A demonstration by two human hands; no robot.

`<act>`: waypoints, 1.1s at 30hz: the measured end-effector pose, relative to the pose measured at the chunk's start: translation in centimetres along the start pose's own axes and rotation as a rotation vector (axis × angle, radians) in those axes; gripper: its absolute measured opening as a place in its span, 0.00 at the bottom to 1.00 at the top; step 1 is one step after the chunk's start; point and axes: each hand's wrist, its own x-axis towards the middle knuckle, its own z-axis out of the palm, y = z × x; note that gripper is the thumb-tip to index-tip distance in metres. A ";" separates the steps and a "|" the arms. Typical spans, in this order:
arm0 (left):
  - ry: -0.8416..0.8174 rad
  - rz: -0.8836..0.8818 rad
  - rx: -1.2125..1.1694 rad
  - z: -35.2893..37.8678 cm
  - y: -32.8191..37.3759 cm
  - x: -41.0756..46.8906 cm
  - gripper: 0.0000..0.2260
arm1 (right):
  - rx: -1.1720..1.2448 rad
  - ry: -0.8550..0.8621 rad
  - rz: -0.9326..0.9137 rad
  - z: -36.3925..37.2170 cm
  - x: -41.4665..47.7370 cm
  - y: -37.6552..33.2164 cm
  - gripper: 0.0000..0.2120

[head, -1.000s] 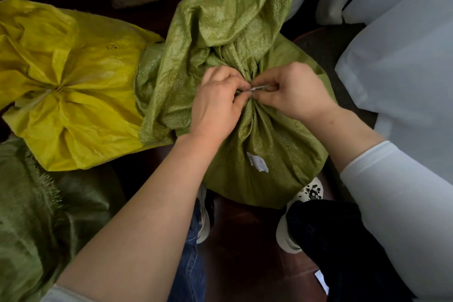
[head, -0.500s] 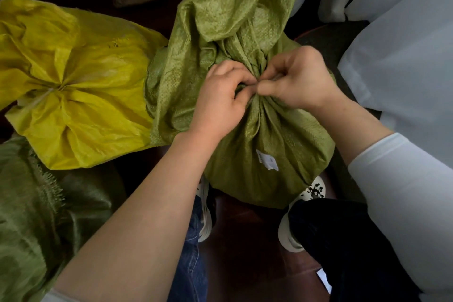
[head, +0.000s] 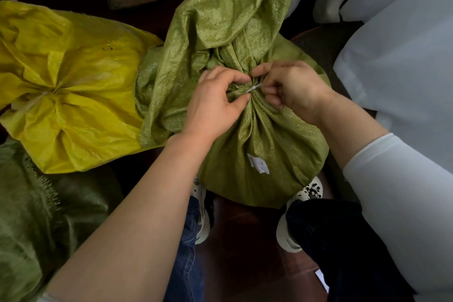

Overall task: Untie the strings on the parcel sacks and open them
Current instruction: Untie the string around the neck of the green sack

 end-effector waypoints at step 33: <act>-0.016 -0.025 -0.190 -0.4 -0.9 0.9 0.06 | -0.472 -0.042 -0.393 -0.2 0.3 0.7 0.01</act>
